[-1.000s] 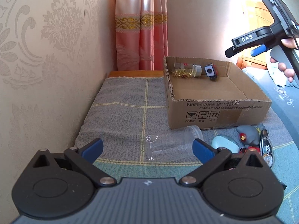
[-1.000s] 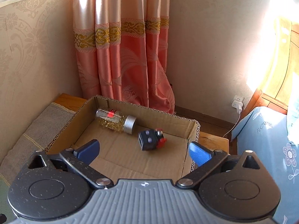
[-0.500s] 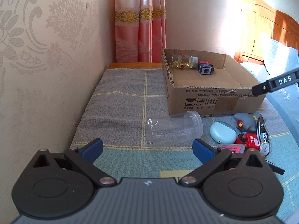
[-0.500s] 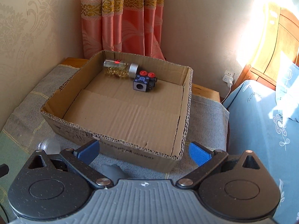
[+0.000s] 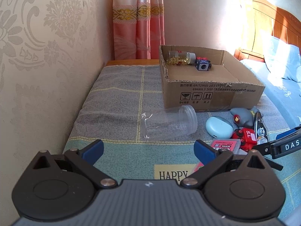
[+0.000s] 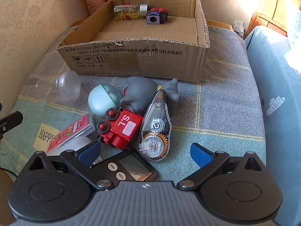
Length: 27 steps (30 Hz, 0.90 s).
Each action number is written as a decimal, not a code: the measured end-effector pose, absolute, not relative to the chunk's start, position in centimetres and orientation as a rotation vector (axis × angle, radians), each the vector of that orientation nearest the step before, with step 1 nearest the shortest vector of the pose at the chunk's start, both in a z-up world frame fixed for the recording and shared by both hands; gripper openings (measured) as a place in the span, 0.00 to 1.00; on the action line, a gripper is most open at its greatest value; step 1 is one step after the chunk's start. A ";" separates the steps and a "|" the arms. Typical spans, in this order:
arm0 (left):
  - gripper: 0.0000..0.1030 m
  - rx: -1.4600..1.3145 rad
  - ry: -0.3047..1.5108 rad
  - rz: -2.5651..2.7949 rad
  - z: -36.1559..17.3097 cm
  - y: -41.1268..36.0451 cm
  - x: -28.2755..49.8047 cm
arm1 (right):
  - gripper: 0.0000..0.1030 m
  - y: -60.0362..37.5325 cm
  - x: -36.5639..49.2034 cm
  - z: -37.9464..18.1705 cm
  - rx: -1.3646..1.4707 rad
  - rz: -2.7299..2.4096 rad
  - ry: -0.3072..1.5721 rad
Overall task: Organize rigid objects
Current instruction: 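Move the left tool to the clear jar while the right tool approaches the black timer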
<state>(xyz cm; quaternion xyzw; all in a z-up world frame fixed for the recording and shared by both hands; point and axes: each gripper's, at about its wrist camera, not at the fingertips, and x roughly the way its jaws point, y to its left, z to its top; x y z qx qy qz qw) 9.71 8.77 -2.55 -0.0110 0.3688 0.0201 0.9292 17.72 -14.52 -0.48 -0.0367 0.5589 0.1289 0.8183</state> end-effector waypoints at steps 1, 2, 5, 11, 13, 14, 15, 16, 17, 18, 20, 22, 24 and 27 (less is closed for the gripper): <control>0.98 -0.022 0.759 0.041 -2.6 8.7 9.7 | 1.00 -14.4 17.7 -0.6 -0.080 0.270 1.193; 0.98 -0.020 0.762 0.041 -2.7 8.6 9.7 | 1.00 -14.3 17.8 -0.8 -0.088 0.264 1.193; 0.98 -0.013 0.769 0.040 -2.8 8.5 9.6 | 1.00 -14.4 17.9 -1.2 -0.096 0.257 1.208; 0.98 -0.014 0.772 0.040 -3.0 8.7 9.8 | 1.00 -15.5 16.5 -1.4 -0.155 0.249 1.203; 0.98 -0.008 0.774 0.042 -3.1 8.7 9.9 | 1.00 -15.8 15.9 -1.6 -0.196 0.236 1.193; 0.98 -0.006 0.776 0.040 -3.2 8.7 10.0 | 1.00 -16.0 15.5 -1.8 -0.225 0.235 1.180; 0.98 -0.005 0.778 0.037 -3.2 8.6 10.1 | 1.00 -16.2 15.1 -1.9 -0.242 0.233 1.163; 0.98 -0.006 0.781 0.033 -3.2 8.6 10.3 | 1.00 -16.3 14.9 -2.0 -0.251 0.233 1.152; 0.98 -0.005 0.782 0.028 -3.2 8.6 10.4 | 1.00 -16.5 14.5 -2.1 -0.255 0.238 1.140; 0.98 -0.003 0.785 0.024 -3.2 8.5 10.6 | 1.00 -16.7 14.3 -2.2 -0.253 0.244 1.136; 0.98 0.000 0.786 0.012 -3.1 8.4 11.0 | 1.00 -17.0 13.8 -2.2 -0.242 0.256 1.127; 0.98 0.003 0.782 -0.004 -2.9 8.2 11.5 | 1.00 -17.1 13.6 -2.3 -0.233 0.273 1.120; 0.98 0.011 0.775 -0.020 -2.7 7.8 12.2 | 1.00 -17.0 13.7 -2.6 -0.217 0.272 1.125; 0.99 0.030 0.760 -0.033 -2.4 7.1 13.6 | 1.00 -17.2 13.5 -3.0 -0.221 0.277 1.112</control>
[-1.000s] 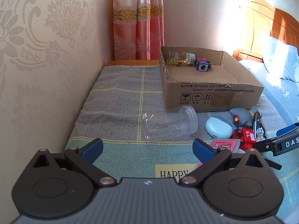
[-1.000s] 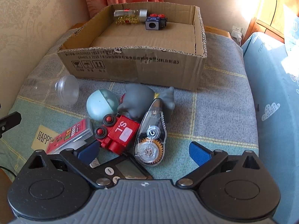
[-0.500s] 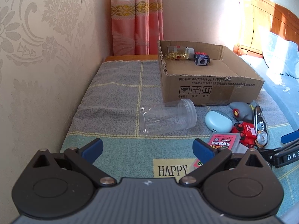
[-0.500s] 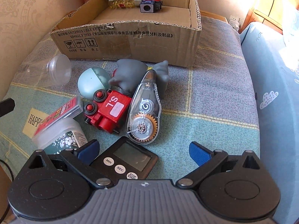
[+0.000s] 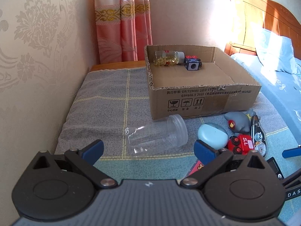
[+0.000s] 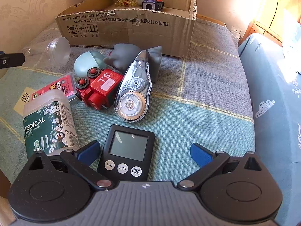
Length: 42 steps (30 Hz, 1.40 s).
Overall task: Organize rigid objects
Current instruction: 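Move the left tool to the clear jar while the right tool approaches the black timer, then close the left gripper on the clear jar while the right gripper grasps the black timer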
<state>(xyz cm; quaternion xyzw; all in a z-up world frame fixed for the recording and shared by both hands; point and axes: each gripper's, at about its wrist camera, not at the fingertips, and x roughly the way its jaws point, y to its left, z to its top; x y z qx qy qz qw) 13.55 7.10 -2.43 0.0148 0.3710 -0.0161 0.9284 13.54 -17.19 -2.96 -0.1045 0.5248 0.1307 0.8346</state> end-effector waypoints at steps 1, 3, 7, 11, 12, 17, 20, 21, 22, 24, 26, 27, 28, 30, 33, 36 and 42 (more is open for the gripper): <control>0.99 0.037 0.758 -0.035 -2.5 6.9 14.1 | 1.00 -17.4 13.4 -2.9 -0.222 0.281 1.103; 0.99 0.047 0.767 -0.031 -2.8 6.4 15.2 | 1.00 -17.8 13.1 -2.9 -0.221 0.291 1.083; 0.99 0.080 0.779 -0.038 -3.9 5.2 17.7 | 1.00 -18.2 12.7 -2.9 -0.219 0.301 1.058; 0.99 0.130 0.789 0.010 -4.9 4.5 18.6 | 1.00 -18.3 12.5 -3.0 -0.214 0.297 1.047; 0.99 0.139 0.789 0.013 -5.0 4.6 18.4 | 1.00 -18.4 12.4 -3.0 -0.214 0.297 1.042; 0.99 0.154 0.805 0.021 -5.6 5.7 16.9 | 1.00 -19.6 12.1 -3.0 -0.205 0.285 1.028; 0.99 0.137 0.818 0.030 -6.3 6.6 16.3 | 1.00 -20.3 11.8 -3.1 -0.202 0.291 1.008; 0.99 0.131 0.825 0.030 -6.7 6.8 16.2 | 1.00 -20.4 11.6 -3.2 -0.204 0.296 0.999; 0.99 0.125 0.833 0.032 -7.0 6.9 16.2 | 1.00 -20.4 11.5 -3.3 -0.205 0.299 0.988; 0.99 0.114 0.855 0.032 -7.7 7.0 16.4 | 1.00 -20.5 11.1 -3.3 -0.207 0.309 0.968; 0.99 0.101 0.862 0.029 -8.3 7.1 16.6 | 1.00 -20.6 10.8 -3.4 -0.209 0.325 0.958; 1.00 0.086 0.860 0.026 -8.4 7.2 16.6 | 1.00 -20.5 10.7 -3.4 -0.212 0.333 0.954; 1.00 0.073 0.862 0.022 -8.4 7.4 16.7 | 1.00 -20.4 10.6 -3.4 -0.214 0.339 0.950; 1.00 0.053 0.867 0.016 -8.5 7.7 16.7 | 1.00 -20.3 10.3 -3.4 -0.214 0.340 0.940; 1.00 0.006 0.884 -0.001 -8.7 8.4 16.9 | 1.00 -20.0 10.1 -3.4 -0.216 0.349 0.933; 1.00 -0.005 0.899 -0.012 -8.7 8.7 17.2 | 1.00 -19.8 9.9 -3.4 -0.217 0.353 0.927; 1.00 0.003 0.903 -0.020 -8.7 8.7 17.5 | 1.00 -19.7 9.5 -3.4 -0.218 0.360 0.920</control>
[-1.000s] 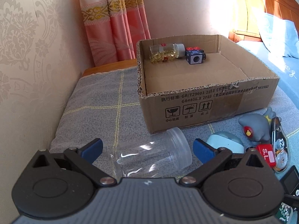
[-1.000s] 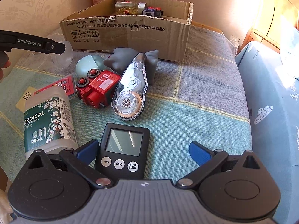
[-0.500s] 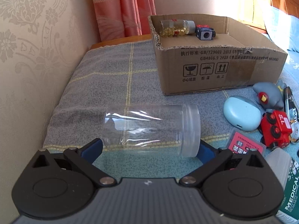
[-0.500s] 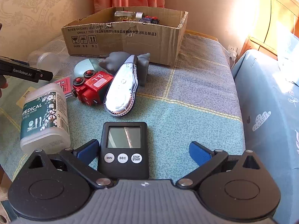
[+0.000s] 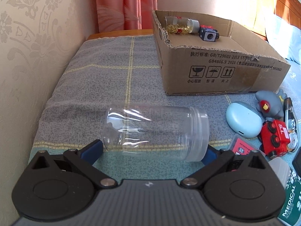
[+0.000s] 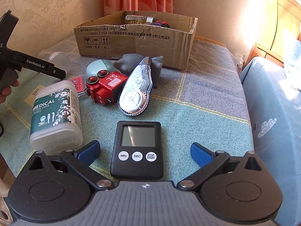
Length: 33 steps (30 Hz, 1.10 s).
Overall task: Organize rigid objects
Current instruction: 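Close the left gripper on the clear jar while the right gripper grasps the black timer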
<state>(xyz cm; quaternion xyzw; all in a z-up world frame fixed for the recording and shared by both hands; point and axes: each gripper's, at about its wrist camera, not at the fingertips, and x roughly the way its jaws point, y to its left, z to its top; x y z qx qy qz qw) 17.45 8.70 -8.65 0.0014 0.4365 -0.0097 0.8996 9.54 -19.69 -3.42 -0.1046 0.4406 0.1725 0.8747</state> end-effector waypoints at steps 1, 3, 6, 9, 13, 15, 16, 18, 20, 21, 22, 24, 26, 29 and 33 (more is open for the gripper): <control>1.00 0.003 0.905 -0.021 -8.6 8.7 17.5 | 1.00 -19.6 9.5 -3.4 -0.220 0.364 0.920; 1.00 -0.004 0.913 -0.013 -8.6 8.7 17.6 | 1.00 -19.6 9.2 -3.4 -0.222 0.374 0.915; 1.00 -0.006 0.906 -0.009 -8.6 8.8 17.6 | 1.00 -19.5 8.9 -3.4 -0.223 0.381 0.909; 1.00 0.007 0.892 -0.002 -8.6 8.7 17.4 | 1.00 -19.5 8.9 -3.4 -0.222 0.381 0.907; 0.99 0.072 0.849 0.008 -8.3 8.2 17.1 | 1.00 -19.5 8.8 -3.4 -0.223 0.382 0.907; 0.99 0.068 0.817 0.003 -8.0 8.2 16.9 | 1.00 -19.6 8.8 -3.4 -0.222 0.382 0.905; 0.99 0.061 0.807 0.001 -7.9 8.2 16.9 | 1.00 -19.6 8.8 -3.4 -0.222 0.383 0.904; 0.99 0.050 0.786 -0.009 -7.7 8.3 16.9 | 1.00 -19.5 8.7 -3.4 -0.222 0.385 0.902; 0.99 0.053 0.770 -0.011 -7.5 8.3 16.8 | 1.00 -19.4 8.7 -3.4 -0.224 0.391 0.903; 0.99 0.059 0.767 -0.013 -7.5 8.3 16.9 | 1.00 -19.4 8.7 -3.4 -0.226 0.396 0.901; 0.99 0.063 0.768 -0.011 -7.5 8.2 16.9 | 0.98 -19.3 8.7 -3.4 -0.229 0.401 0.898; 0.97 0.070 0.771 -0.005 -7.6 8.1 17.1 | 0.93 -19.0 8.6 -3.2 -0.232 0.416 0.891; 0.97 0.069 0.771 -0.005 -7.6 8.2 17.1 | 0.87 -18.8 8.4 -3.0 -0.236 0.429 0.887; 0.97 0.070 0.767 -0.007 -7.6 8.1 17.2 | 0.78 -18.6 8.2 -2.8 -0.240 0.437 0.882; 0.97 0.077 0.758 -0.011 -7.5 8.1 17.3 | 0.72 -18.7 8.3 -2.7 -0.233 0.425 0.884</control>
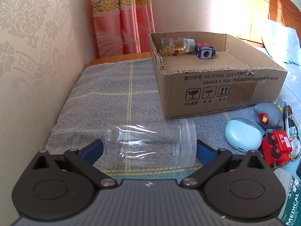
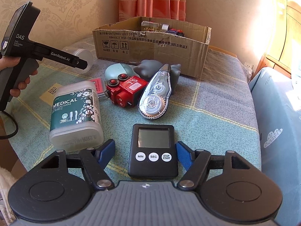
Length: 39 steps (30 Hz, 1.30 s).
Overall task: Organize rigid objects
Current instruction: 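Close the left gripper on the clear jar while the right gripper grasps the black timer, then carry the clear jar into the box with the left gripper and release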
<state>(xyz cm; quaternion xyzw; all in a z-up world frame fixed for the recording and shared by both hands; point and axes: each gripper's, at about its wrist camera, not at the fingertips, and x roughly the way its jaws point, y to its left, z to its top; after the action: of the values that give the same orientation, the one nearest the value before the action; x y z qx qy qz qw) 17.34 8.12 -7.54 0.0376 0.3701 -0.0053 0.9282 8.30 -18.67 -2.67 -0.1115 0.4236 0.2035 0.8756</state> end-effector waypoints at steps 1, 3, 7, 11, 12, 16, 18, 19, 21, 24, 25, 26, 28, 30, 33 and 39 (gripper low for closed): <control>0.96 0.076 0.758 -0.012 -7.5 8.1 17.4 | 0.70 -18.7 8.4 -2.7 -0.231 0.419 0.882; 0.92 0.073 0.758 -0.018 -7.5 8.1 17.5 | 0.67 -18.7 8.5 -2.6 -0.228 0.411 0.880; 0.90 0.071 0.761 -0.021 -7.4 8.1 17.5 | 0.61 -18.8 8.8 -2.5 -0.224 0.399 0.888; 0.89 0.074 0.756 -0.020 -7.3 8.1 17.4 | 0.61 -18.9 8.7 -2.5 -0.223 0.391 0.891; 0.89 0.074 0.756 -0.019 -7.4 8.1 17.4 | 0.61 -18.9 8.7 -2.5 -0.222 0.390 0.891; 0.89 0.070 0.756 -0.029 -7.3 8.1 17.3 | 0.55 -18.7 8.7 -2.4 -0.235 0.387 0.892; 0.89 0.069 0.754 -0.033 -7.1 8.1 17.3 | 0.55 -18.6 8.7 -2.4 -0.239 0.387 0.894; 0.89 0.068 0.753 -0.037 -7.1 8.1 17.2 | 0.55 -18.6 8.7 -2.3 -0.238 0.387 0.897; 0.89 0.069 0.755 -0.048 -6.9 8.2 17.1 | 0.55 -18.7 8.8 -2.2 -0.235 0.385 0.901; 0.88 0.081 0.756 -0.062 -6.6 8.2 16.9 | 0.55 -18.7 8.8 -2.0 -0.240 0.390 0.900; 0.88 0.083 0.758 -0.065 -6.5 8.3 16.9 | 0.55 -18.7 8.8 -1.8 -0.244 0.390 0.896; 0.88 0.085 0.759 -0.071 -6.4 8.2 16.8 | 0.55 -18.7 8.8 -1.7 -0.249 0.391 0.893; 0.88 0.091 0.759 -0.081 -6.2 8.3 16.7 | 0.55 -18.7 8.8 -1.4 -0.254 0.390 0.887; 0.88 0.098 0.759 -0.089 -5.9 8.2 16.5 | 0.55 -18.8 8.9 -1.1 -0.251 0.395 0.885; 0.88 0.111 0.764 -0.100 -5.3 8.2 16.3 | 0.55 -19.0 9.1 -0.7 -0.246 0.398 0.882; 0.88 0.116 0.778 -0.149 -3.4 7.9 15.9 | 0.55 -19.4 9.7 0.3 -0.267 0.411 0.869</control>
<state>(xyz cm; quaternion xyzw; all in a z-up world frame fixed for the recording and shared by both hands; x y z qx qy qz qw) 15.85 7.86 -3.43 0.0564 0.3787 -0.0727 0.9209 9.68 -19.38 0.26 -0.1281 0.4167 0.1972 0.8781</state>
